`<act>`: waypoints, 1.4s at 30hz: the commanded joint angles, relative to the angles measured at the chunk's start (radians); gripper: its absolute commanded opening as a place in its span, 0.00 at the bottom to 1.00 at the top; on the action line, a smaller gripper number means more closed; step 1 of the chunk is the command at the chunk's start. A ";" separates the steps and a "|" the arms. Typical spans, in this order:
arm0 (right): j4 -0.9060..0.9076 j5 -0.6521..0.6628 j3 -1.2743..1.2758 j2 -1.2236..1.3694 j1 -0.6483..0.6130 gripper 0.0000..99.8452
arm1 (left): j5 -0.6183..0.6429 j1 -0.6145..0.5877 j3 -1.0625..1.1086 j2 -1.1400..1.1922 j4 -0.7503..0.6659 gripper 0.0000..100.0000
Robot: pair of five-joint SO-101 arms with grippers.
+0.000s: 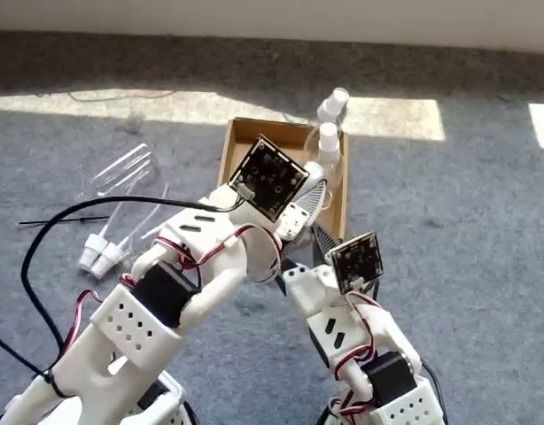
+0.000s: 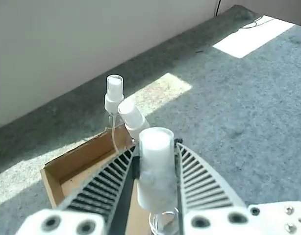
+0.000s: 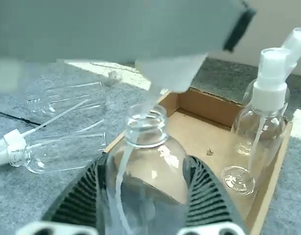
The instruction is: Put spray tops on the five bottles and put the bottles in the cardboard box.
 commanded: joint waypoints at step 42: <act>-0.122 -0.012 -0.065 -0.007 0.039 0.00 | -0.012 -0.041 -0.240 0.008 0.114 0.16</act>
